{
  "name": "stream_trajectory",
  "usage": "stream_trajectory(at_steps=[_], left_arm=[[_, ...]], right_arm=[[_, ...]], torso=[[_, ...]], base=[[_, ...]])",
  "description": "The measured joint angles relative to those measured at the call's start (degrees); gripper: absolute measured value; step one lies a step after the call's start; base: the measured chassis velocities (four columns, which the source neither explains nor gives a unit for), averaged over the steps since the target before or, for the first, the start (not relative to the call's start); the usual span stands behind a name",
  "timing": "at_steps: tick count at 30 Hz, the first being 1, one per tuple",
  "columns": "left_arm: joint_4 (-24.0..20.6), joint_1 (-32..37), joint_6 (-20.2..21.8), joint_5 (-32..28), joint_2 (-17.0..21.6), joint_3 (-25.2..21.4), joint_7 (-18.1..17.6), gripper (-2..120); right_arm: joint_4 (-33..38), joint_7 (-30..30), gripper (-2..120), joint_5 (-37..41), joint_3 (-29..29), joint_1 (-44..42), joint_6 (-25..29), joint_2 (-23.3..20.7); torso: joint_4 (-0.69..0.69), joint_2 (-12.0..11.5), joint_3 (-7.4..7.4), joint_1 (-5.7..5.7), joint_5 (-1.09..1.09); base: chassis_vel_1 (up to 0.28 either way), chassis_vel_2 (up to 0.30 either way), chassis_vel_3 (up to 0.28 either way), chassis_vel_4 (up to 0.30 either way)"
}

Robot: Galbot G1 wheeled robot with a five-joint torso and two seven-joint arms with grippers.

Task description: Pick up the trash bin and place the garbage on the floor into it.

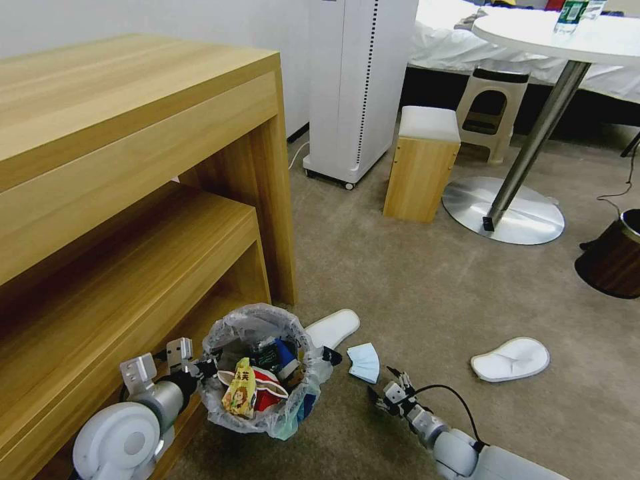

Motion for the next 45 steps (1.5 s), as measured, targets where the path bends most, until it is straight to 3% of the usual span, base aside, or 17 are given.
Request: stream_trajectory(at_steps=[26,45], left_arm=[[-2.02,1.17,-0.07,0.85,-1.22,-0.11,0.18,0],[-2.86,1.48,-0.15,0.94,-1.60,-0.03,0.28,0]], right_arm=[[-2.98,-0.33,76,0.19,-1.68,3.96,0.48,1.52],[-9.35,-0.51,69,-1.15,-3.37,7.73,1.30,4.91]], torso=[[0.01,0.00,0.00,0.00,0.00],[0.01,0.00,0.00,0.00,0.00]], base=[[0.000,0.000,0.000,0.000],[0.000,0.000,0.000,0.000]])
